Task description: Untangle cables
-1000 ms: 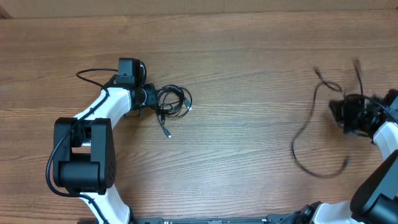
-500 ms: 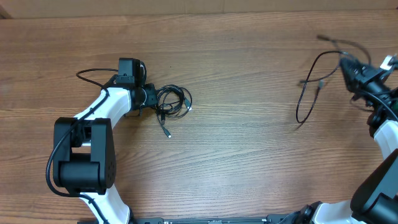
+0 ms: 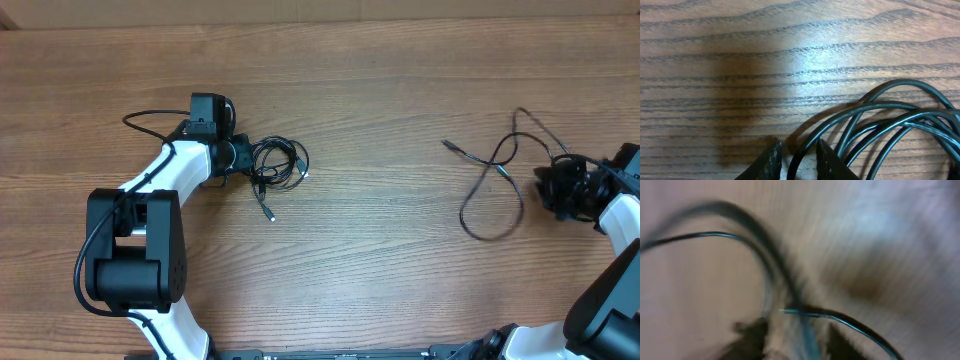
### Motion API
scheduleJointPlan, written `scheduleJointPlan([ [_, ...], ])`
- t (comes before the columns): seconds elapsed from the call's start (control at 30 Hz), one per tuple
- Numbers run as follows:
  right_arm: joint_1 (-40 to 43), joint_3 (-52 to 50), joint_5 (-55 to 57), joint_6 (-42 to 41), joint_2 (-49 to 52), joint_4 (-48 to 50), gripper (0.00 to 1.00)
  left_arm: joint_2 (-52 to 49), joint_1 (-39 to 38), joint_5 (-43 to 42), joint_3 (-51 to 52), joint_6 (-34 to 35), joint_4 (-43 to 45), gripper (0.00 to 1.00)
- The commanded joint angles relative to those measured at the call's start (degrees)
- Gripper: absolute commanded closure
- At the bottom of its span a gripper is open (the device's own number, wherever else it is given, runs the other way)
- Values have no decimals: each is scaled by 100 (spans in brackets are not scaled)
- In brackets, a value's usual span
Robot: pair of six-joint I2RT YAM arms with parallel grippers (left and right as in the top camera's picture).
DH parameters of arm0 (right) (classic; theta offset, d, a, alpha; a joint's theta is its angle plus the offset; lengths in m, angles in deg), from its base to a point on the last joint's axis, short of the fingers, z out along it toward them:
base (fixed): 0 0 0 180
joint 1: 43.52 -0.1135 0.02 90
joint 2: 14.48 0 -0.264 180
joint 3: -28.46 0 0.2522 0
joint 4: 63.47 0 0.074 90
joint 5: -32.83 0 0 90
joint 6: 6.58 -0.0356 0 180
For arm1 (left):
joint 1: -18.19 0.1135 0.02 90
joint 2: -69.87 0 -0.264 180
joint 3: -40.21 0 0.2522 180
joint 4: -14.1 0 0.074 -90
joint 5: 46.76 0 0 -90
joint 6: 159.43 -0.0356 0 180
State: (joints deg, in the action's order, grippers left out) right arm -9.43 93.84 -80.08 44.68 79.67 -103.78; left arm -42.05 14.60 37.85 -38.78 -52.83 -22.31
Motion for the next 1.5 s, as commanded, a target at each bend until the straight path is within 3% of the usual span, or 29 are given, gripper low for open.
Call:
scheduleJointPlan([
  [0.0,0,4,1095,116,-26,-201,28,-957,-22,-42,597,125,-229,74],
  [0.1,2,26,1351,114,-28,-330,0,-957,-22,-42,597,125,-229,73],
  [0.43,-160,1888,1344,612,-28,-2212,0,-957,-22,-42,597,125,-229,69],
  [0.67,-616,2627,348,1517,-28,-2188,1,-957,-22,-42,597,125,-229,66],
  [0.7,-699,2623,219,1637,-26,-2181,4,-957,-22,-42,597,125,-227,67],
  [0.83,-1161,2546,205,1652,-17,-2328,39,-957,-22,-42,597,125,-227,89],
  [0.93,-1556,2520,402,1646,39,-2691,69,-957,-22,-42,597,125,-227,90],
  [1.03,-1849,2520,1005,1606,140,-2981,85,-957,-22,-42,597,125,-227,90],
  [1.2,-2020,2516,1537,1357,535,-3241,96,-957,-22,-42,597,122,-229,91],
  [1.47,-1840,2446,2354,1154,1176,-3410,96,-957,-22,-44,595,55,-236,96],
])
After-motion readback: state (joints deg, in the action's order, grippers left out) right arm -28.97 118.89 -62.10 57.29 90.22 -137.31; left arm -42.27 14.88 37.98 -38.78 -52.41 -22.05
